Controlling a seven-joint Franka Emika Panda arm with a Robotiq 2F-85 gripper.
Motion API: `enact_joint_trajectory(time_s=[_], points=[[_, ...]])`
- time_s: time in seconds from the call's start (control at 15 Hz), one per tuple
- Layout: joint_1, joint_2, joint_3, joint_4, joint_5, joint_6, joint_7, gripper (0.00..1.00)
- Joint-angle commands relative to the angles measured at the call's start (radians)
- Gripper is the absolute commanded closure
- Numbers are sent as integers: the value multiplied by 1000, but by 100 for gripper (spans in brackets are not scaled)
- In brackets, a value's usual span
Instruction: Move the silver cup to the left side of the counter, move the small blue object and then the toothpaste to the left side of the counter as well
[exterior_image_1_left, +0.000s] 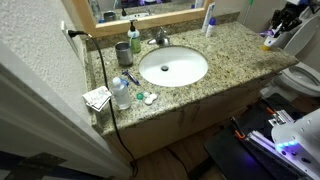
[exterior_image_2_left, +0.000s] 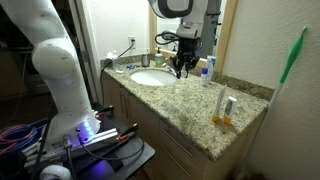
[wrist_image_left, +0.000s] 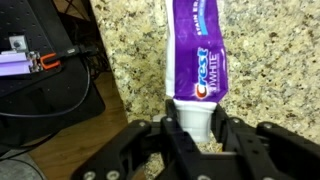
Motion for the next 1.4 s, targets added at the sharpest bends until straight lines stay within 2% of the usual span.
enact_joint_trajectory(time_s=[0.0, 0.27, 0.4, 0.53, 0.6, 0.8, 0.87, 1.0, 1.13, 1.33], points=[[-34, -4, 33, -4, 8, -3, -7, 89], [53, -112, 172, -107, -1, 8, -26, 89], [111, -133, 252, -110, 37, 27, -25, 89], [167, -143, 309, -86, 121, -2, -7, 89], [128, -107, 293, -69, 79, 1, -2, 64], [168, -131, 334, -69, 106, -1, 17, 64], [170, -106, 338, -66, 95, 1, 16, 89], [216, -98, 390, -72, 73, 12, -4, 89], [278, -69, 458, -41, 98, 7, -1, 89], [349, 40, 540, 104, 125, 14, 59, 89]])
